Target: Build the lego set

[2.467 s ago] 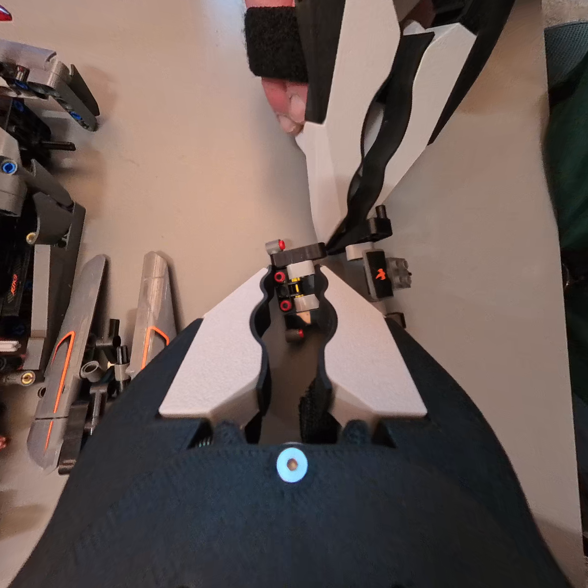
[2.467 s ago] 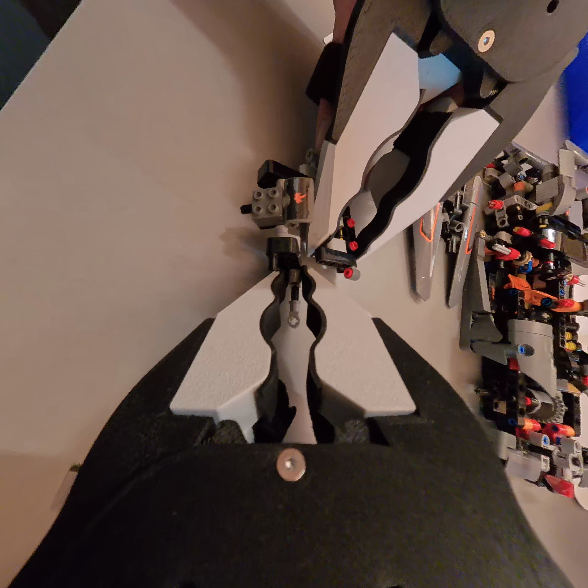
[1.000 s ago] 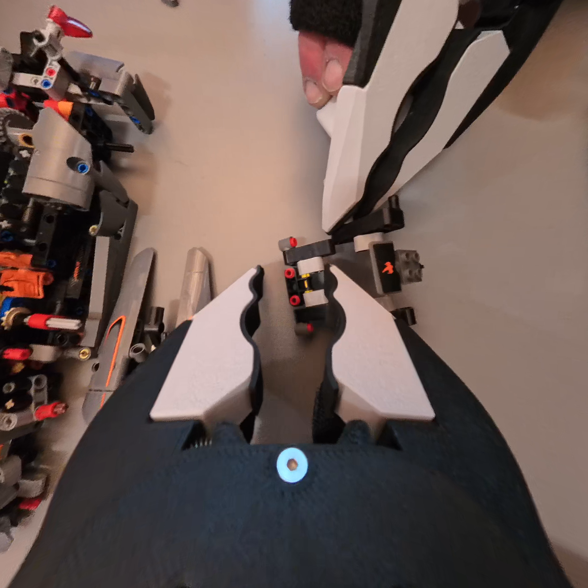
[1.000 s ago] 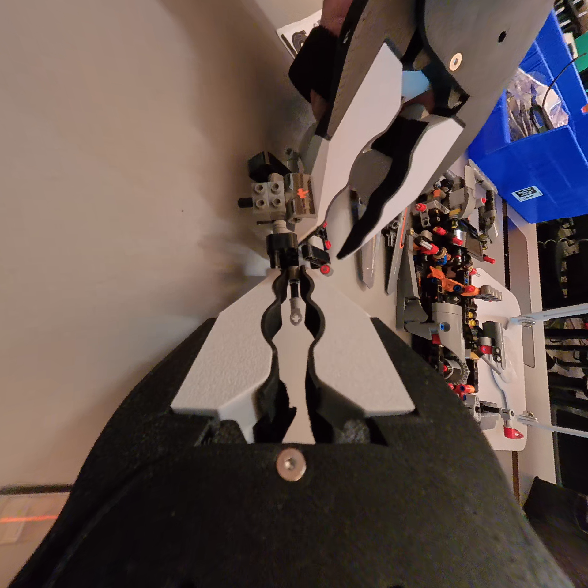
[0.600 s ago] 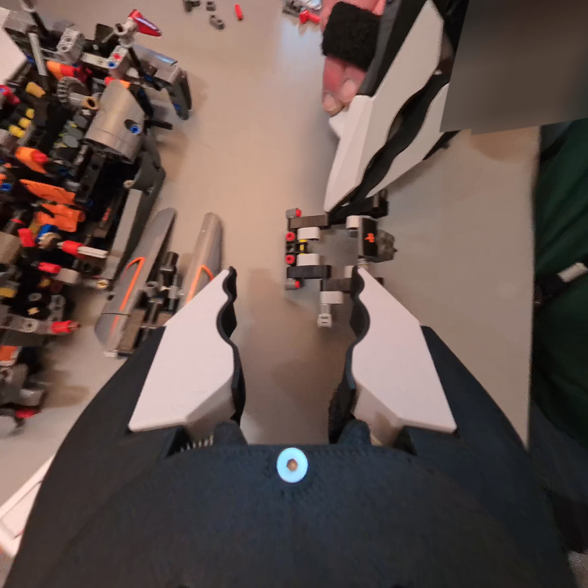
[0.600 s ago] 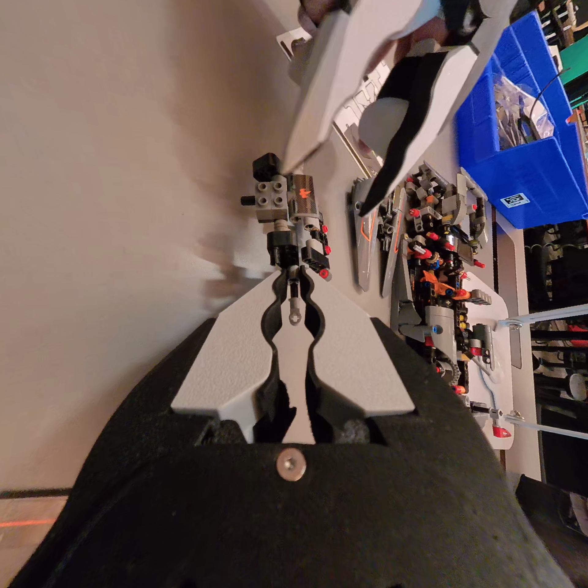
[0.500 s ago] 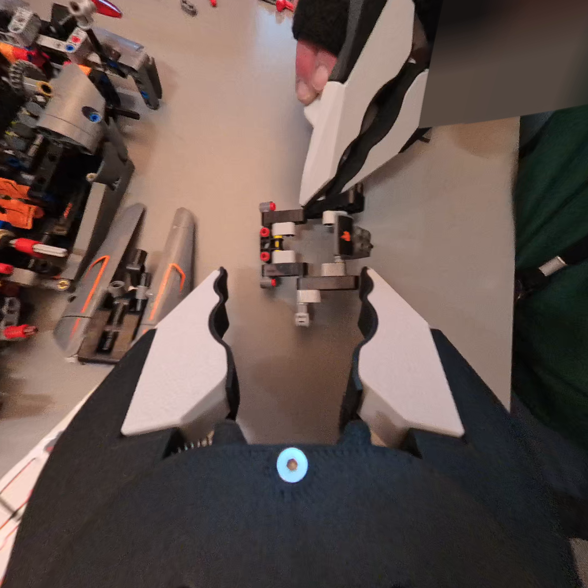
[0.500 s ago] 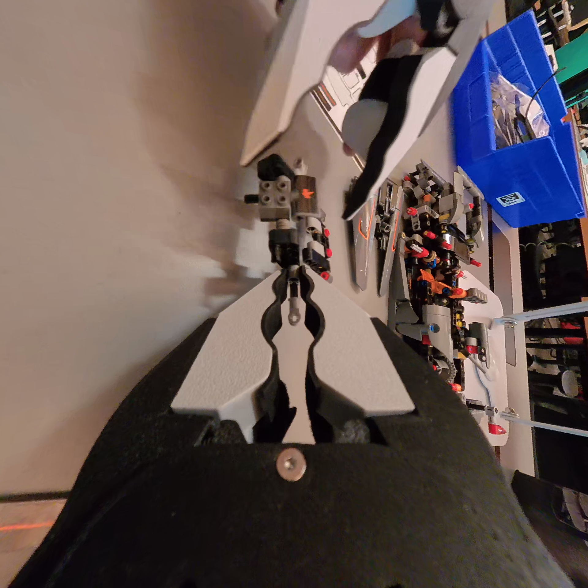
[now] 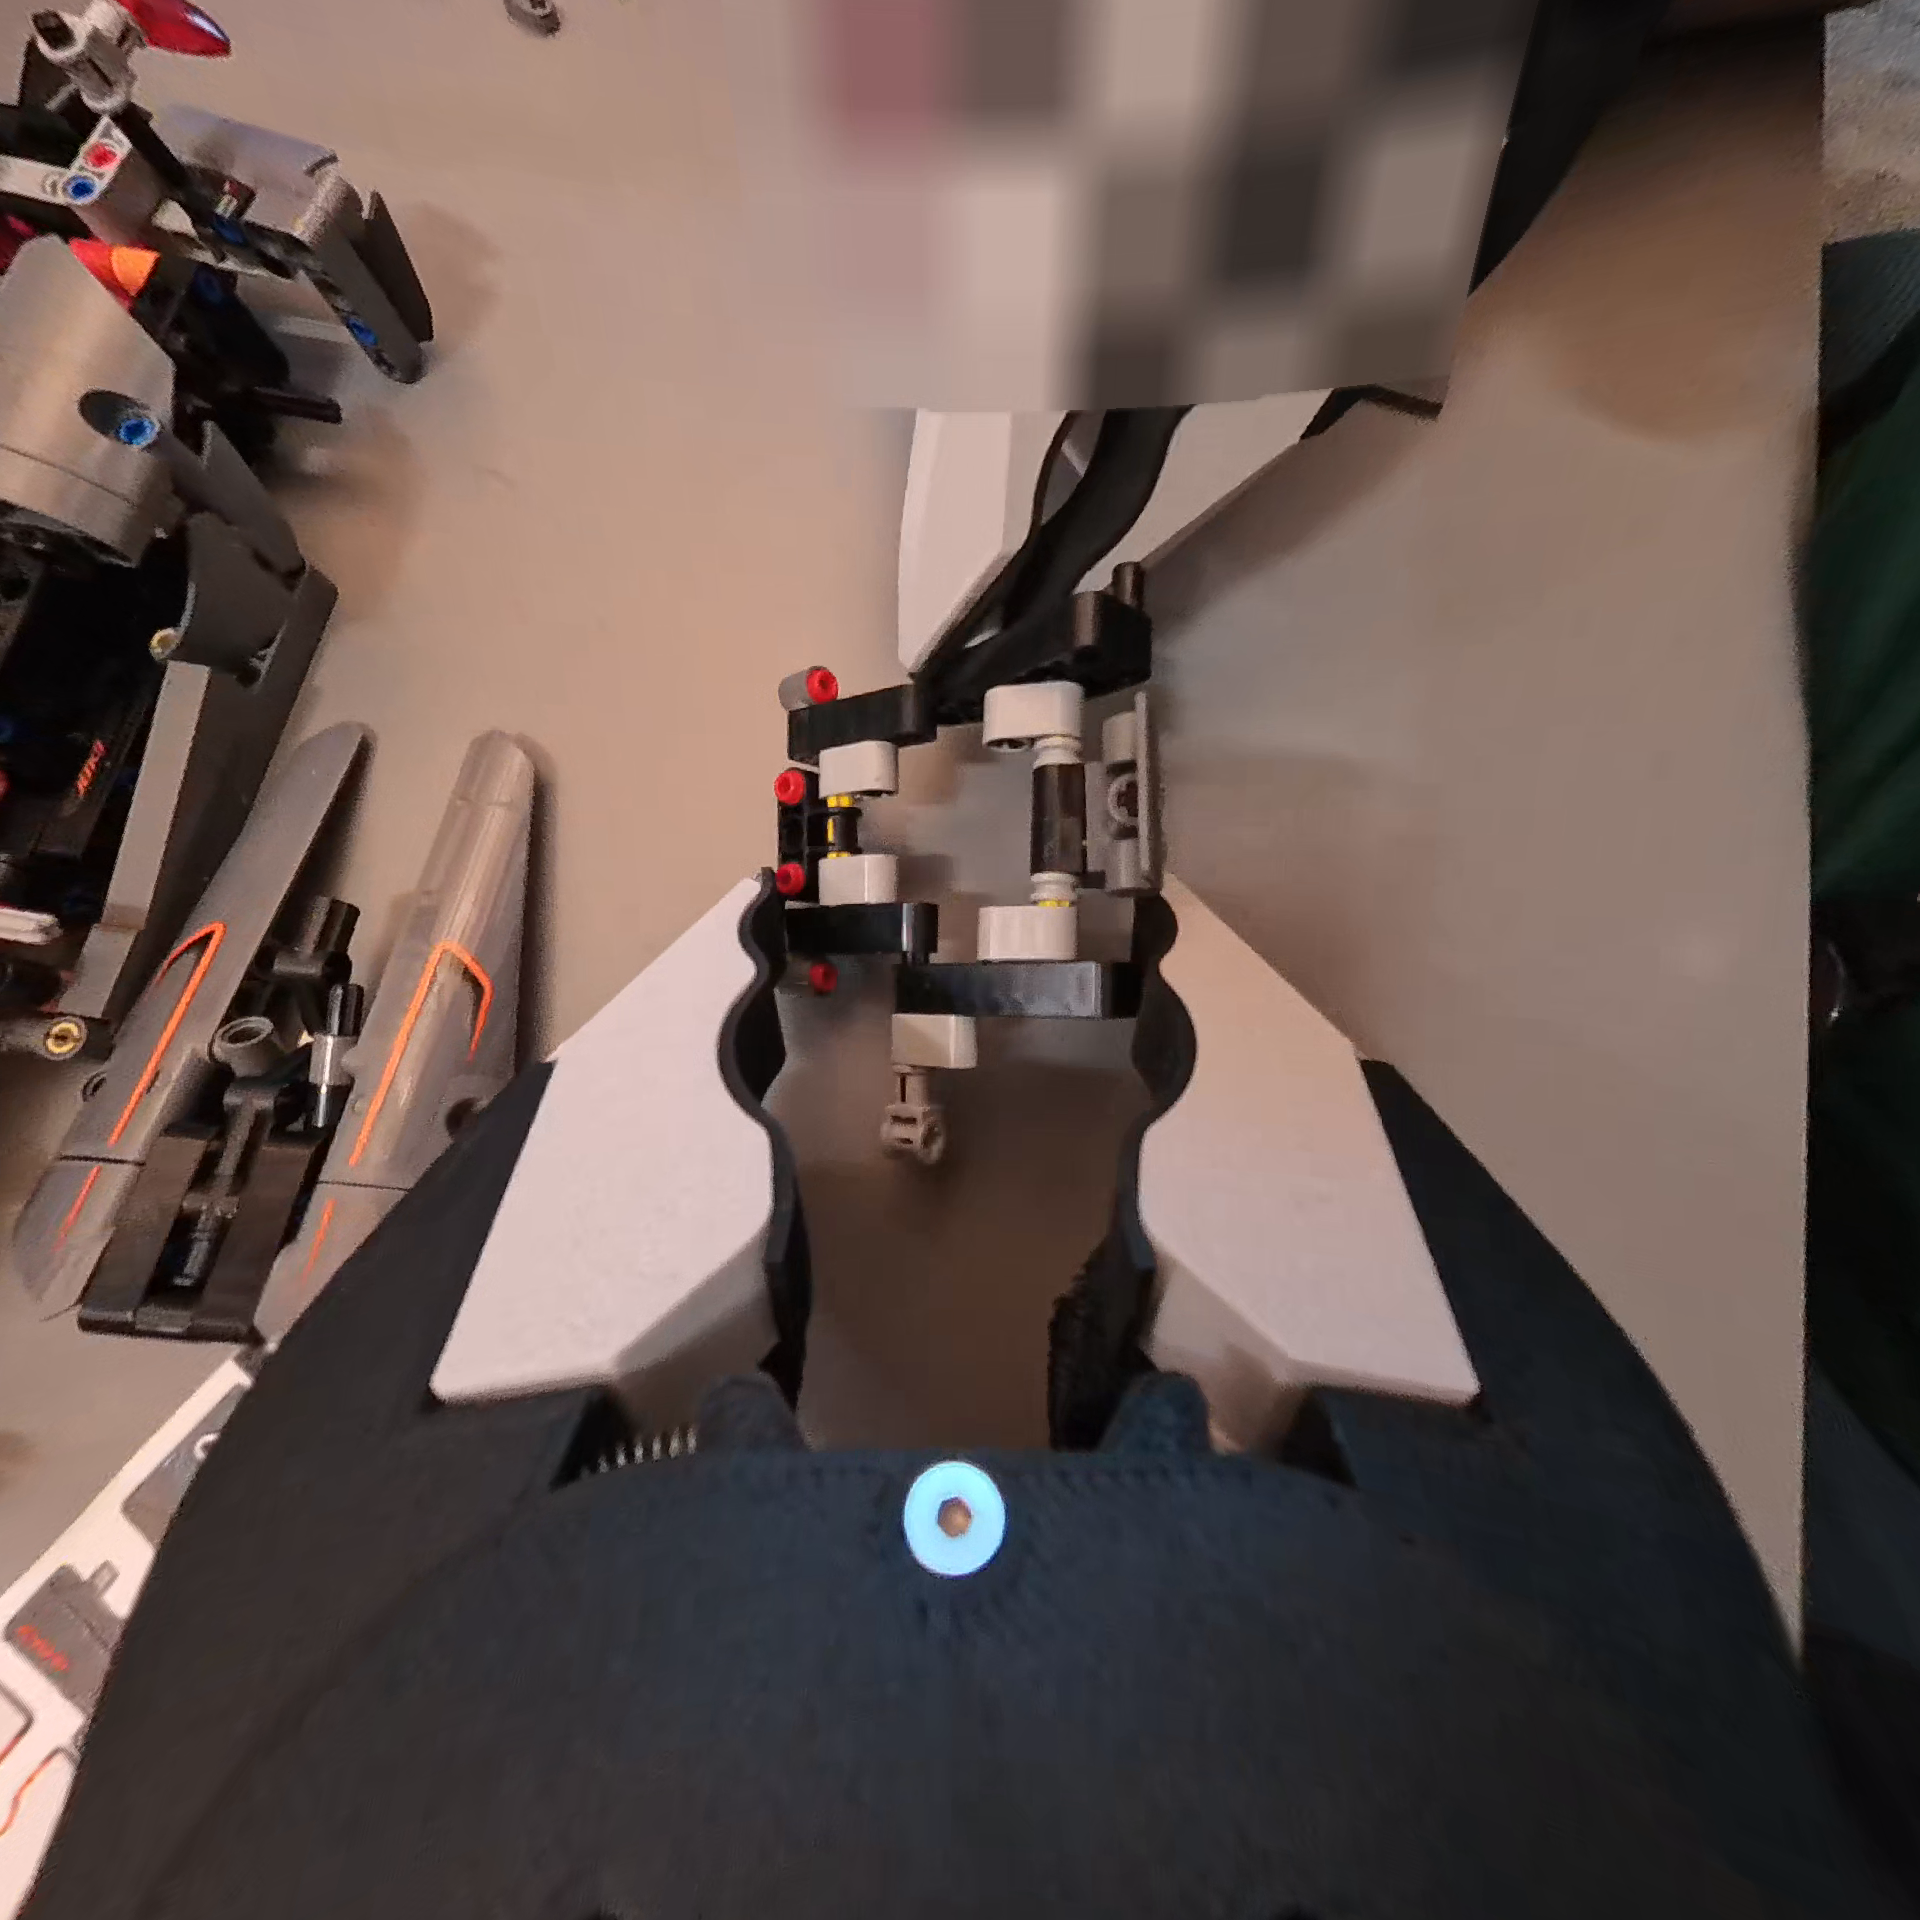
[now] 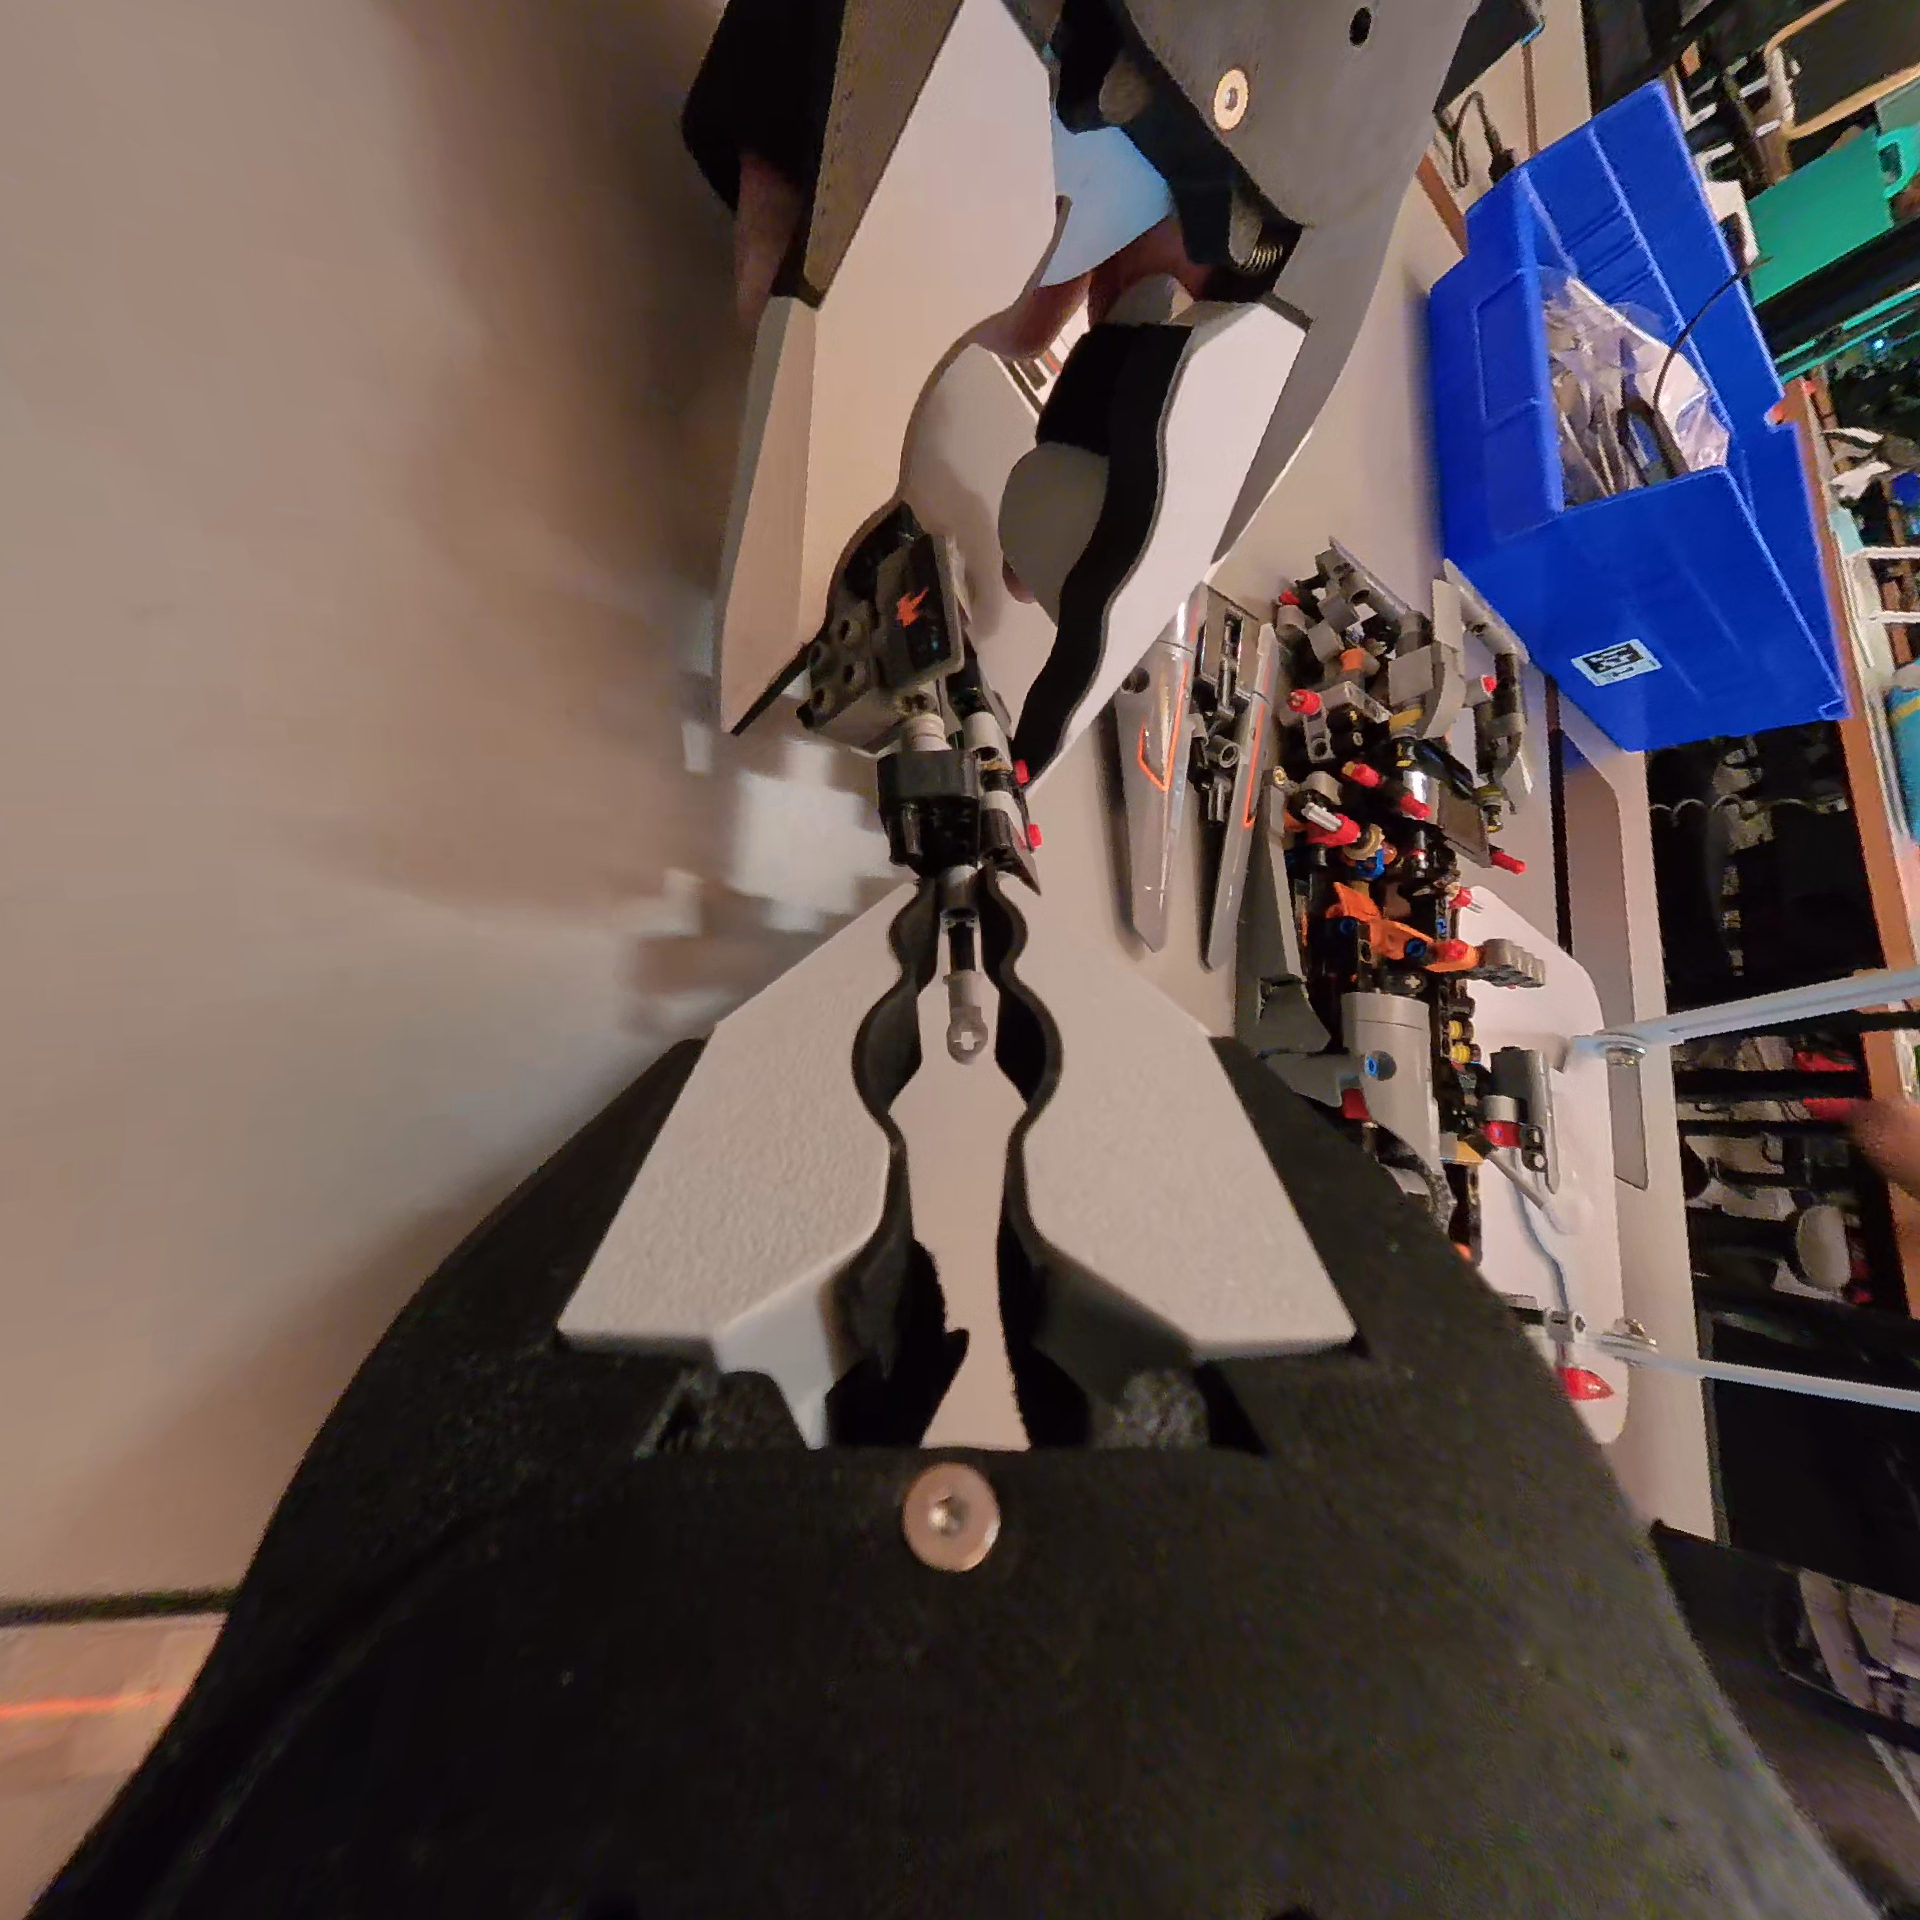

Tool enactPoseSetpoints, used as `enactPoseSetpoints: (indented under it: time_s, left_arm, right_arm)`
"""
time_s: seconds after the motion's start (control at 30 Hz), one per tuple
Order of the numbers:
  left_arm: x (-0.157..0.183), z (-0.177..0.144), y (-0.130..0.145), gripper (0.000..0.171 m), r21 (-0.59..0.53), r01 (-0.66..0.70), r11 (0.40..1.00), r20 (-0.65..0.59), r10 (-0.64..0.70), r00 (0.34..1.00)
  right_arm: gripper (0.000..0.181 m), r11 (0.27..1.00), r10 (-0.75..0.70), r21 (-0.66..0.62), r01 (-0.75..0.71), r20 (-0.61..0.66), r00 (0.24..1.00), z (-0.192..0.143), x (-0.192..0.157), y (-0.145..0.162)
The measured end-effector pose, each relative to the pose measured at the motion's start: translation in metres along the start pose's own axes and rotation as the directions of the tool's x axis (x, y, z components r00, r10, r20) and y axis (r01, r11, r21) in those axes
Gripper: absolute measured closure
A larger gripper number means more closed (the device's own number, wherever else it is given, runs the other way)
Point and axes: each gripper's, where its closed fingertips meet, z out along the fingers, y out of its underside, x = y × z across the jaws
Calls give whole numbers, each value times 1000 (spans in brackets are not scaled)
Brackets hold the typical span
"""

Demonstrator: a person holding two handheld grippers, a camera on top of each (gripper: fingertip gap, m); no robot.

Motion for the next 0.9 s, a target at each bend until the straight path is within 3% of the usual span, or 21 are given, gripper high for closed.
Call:
enactPoseSetpoints:
  time_s: [0.23, 0.43, 0.57, 0.67, 0.77, 0.9]
  left_arm:
    - [-3, 0, -1, 106, -12, -51, 999, 28, 52, 998]
    - [-17, -20, -12, 102, 130, -45, 990, 158, 25, 987]
    - [-21, -29, -22, 100, 277, 77, 958, 147, -121, 982]
    - [-13, -36, -48, 105, 437, 179, 882, 25, -211, 977]
    - [-12, -32, -64, 112, 472, 202, 858, -9, -225, 974]
    - [-16, -48, -101, 130, 633, 298, 714, -133, -278, 951]
  right_arm:
    - [176, 998, 60, 17, -60, 19, 998, -2, 3, 0]
    - [176, 944, 271, 159, -287, 114, 956, -15, 12, -16]
    - [176, 736, 535, 280, -616, 316, 783, -29, 29, -35]
    - [176, 433, 652, 297, -851, 549, 523, -45, 48, -45]
    - [177, 202, 662, 247, -948, 679, 318, -54, 63, -42]
    - [176, 85, 631, 191, -978, 749, 201, -58, 67, -42]
